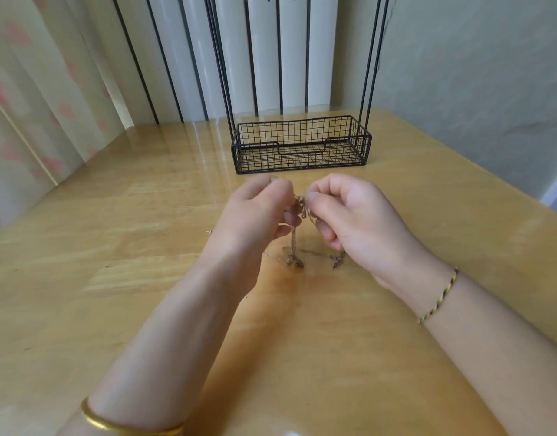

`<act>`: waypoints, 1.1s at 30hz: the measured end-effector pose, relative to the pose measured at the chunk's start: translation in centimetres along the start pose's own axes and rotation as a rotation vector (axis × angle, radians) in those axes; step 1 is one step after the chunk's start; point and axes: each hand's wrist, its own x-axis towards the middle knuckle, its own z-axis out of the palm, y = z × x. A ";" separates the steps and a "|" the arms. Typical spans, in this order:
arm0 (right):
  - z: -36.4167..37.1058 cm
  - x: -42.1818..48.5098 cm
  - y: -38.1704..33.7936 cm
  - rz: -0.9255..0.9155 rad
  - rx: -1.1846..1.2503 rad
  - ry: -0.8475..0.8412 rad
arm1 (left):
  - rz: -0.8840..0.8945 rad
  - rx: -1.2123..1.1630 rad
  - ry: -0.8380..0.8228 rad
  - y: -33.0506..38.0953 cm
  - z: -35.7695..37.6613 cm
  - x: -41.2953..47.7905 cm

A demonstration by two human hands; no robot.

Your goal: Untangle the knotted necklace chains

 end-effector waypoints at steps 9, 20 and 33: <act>0.0 0.1 0.3 -0.090 0.013 0.037 | -0.049 -0.180 0.036 -0.1 -0.2 0.3; -0.2 0.3 0.7 -0.198 -0.050 0.127 | 0.102 0.193 0.016 0.0 0.1 -0.5; -0.4 0.1 0.4 -0.118 -0.051 0.104 | -0.174 -0.313 0.006 0.6 -0.1 -0.1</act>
